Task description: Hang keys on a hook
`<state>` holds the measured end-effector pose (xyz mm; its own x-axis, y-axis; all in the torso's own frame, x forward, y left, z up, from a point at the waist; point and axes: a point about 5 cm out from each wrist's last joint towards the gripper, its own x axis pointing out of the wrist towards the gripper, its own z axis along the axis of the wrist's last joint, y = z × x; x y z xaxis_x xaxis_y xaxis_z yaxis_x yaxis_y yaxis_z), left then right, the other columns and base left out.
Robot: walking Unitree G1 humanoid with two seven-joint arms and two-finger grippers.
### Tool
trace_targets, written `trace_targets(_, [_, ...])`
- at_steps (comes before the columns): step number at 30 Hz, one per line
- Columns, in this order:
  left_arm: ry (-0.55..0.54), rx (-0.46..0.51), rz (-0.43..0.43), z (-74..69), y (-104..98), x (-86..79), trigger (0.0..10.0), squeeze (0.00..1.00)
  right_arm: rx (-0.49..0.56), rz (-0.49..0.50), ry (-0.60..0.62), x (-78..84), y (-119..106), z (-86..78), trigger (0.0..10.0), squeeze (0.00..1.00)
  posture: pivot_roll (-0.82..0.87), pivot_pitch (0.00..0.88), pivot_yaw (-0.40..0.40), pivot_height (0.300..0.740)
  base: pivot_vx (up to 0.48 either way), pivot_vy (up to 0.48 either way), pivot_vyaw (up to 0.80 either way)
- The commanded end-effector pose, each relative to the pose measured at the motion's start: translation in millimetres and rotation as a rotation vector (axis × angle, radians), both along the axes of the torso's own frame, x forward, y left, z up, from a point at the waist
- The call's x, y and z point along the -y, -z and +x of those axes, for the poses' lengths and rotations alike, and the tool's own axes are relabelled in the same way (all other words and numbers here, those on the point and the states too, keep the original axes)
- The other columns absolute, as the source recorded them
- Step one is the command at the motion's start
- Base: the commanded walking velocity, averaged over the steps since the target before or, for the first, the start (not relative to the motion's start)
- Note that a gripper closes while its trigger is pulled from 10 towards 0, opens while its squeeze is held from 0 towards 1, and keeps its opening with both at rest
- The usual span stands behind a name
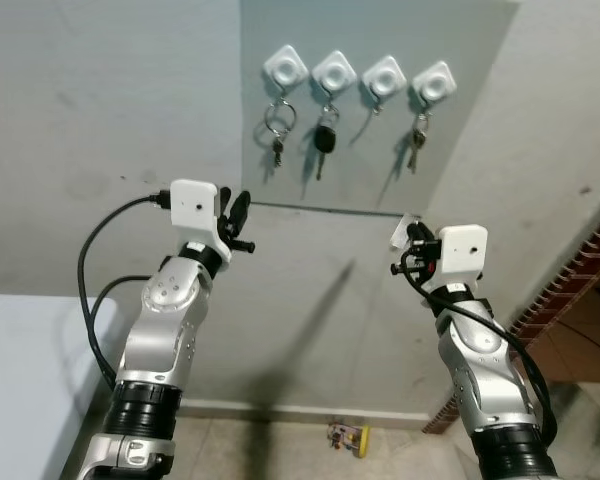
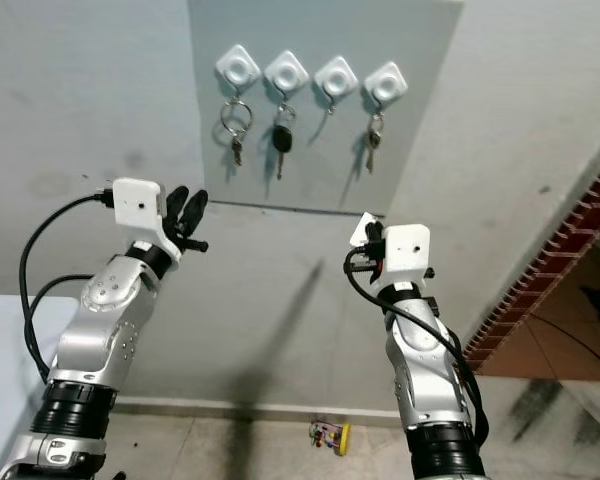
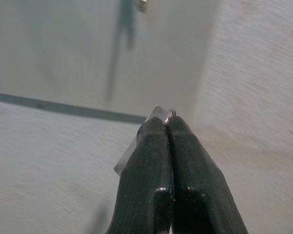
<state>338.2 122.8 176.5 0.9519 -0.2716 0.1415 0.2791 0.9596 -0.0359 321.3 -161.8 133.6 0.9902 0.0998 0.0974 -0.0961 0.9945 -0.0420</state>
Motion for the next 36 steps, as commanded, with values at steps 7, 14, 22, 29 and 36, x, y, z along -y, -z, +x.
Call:
trace_targets(7, [0.096, 0.061, 0.044, -5.5, -15, 21.3, 10.0, 0.00, 0.009, 0.012, -0.010, 4.8, -9, 3.9, 10.0, 0.00, -0.02, 0.000, -0.062, 0.740, 0.000, 0.000, -0.66])
trace_targets(14, [0.118, 0.076, 0.057, -8.7, -18, 24.0, 10.0, 0.00, 0.018, -0.007, -0.020, 5.9, -11, 4.6, 10.0, 0.00, -0.02, 0.000, -0.062, 0.740, 0.000, 0.000, -0.62])
trace_targets(22, [0.126, 0.110, 0.066, -9.7, -26, 23.1, 10.0, 0.00, 0.018, 0.033, -0.059, 0.7, -15, 5.5, 10.0, 0.00, -0.02, 0.000, -0.056, 0.740, 0.000, 0.000, 0.00])
trace_targets(29, [0.129, 0.113, 0.036, -10.5, -30, 22.5, 10.0, 0.00, 0.012, 0.043, -0.078, -2.3, -17, 4.3, 10.0, 0.00, -0.02, 0.000, -0.055, 0.740, 0.000, 0.000, 0.00])
trace_targets(36, [0.263, 0.186, 0.080, -20.1, -48, 38.3, 10.0, 0.00, 0.064, 0.013, -0.124, -5.7, -34, 8.2, 10.0, 0.00, -0.02, 0.000, -0.054, 0.740, 0.000, 0.000, 0.00])
